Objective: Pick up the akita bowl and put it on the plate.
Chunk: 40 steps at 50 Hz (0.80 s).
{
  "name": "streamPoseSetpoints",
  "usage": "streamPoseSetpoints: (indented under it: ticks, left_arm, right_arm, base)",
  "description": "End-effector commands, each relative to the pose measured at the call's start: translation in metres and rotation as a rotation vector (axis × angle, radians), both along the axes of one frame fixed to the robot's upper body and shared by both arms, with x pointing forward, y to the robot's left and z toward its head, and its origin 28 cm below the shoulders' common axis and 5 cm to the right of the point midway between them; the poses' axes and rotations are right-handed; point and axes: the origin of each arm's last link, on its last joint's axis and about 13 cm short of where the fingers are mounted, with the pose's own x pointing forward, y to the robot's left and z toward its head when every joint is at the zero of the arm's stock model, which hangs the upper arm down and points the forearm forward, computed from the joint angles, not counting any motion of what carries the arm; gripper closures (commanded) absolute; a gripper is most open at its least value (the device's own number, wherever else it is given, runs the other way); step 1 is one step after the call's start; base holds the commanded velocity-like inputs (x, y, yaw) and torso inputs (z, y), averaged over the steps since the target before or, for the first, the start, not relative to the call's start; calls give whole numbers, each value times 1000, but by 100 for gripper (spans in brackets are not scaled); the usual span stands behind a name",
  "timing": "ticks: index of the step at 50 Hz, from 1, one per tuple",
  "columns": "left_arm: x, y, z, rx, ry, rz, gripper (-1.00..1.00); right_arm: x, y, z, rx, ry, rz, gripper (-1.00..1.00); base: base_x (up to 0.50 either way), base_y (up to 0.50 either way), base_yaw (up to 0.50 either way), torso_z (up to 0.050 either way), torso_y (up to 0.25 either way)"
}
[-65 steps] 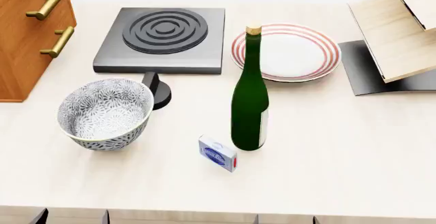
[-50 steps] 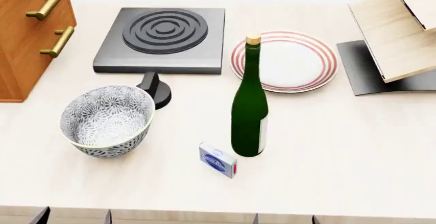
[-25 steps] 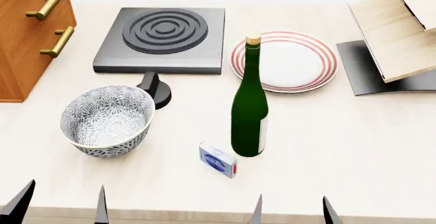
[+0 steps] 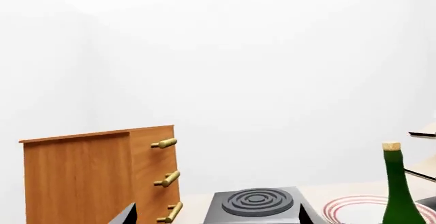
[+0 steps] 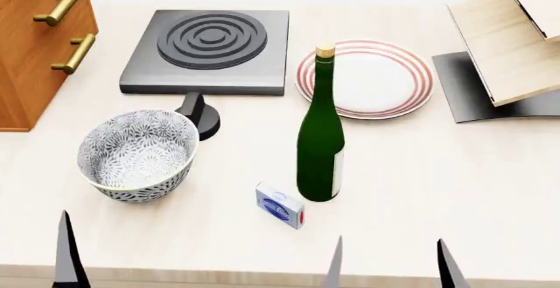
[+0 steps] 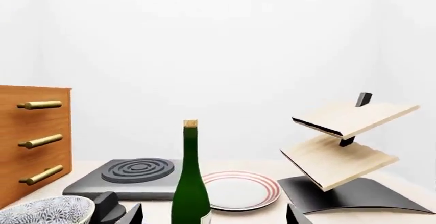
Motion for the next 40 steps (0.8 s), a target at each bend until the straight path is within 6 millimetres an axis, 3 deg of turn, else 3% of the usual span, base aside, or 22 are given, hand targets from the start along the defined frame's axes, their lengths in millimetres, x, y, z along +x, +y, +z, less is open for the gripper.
streamPoseSetpoints:
  ticks: [1,15,40]
  left_arm:
    - [-8,0,4,3,-58,22,-100]
    - [-6,0,0,3,-51,23,-100]
    - [-4,-1,-6,-8,-41,20,-100]
  right_arm:
    - [-13,-1,9,-13,-61,-15,-100]
    - [-13,-1,9,-5,-64,-20,-100]
    - [-14,2,6,-10,-58,-1,-100]
  base:
    - [0,0,0,0,0]
    - [0,0,0,0,0]
    - [0,-242,0,0,0]
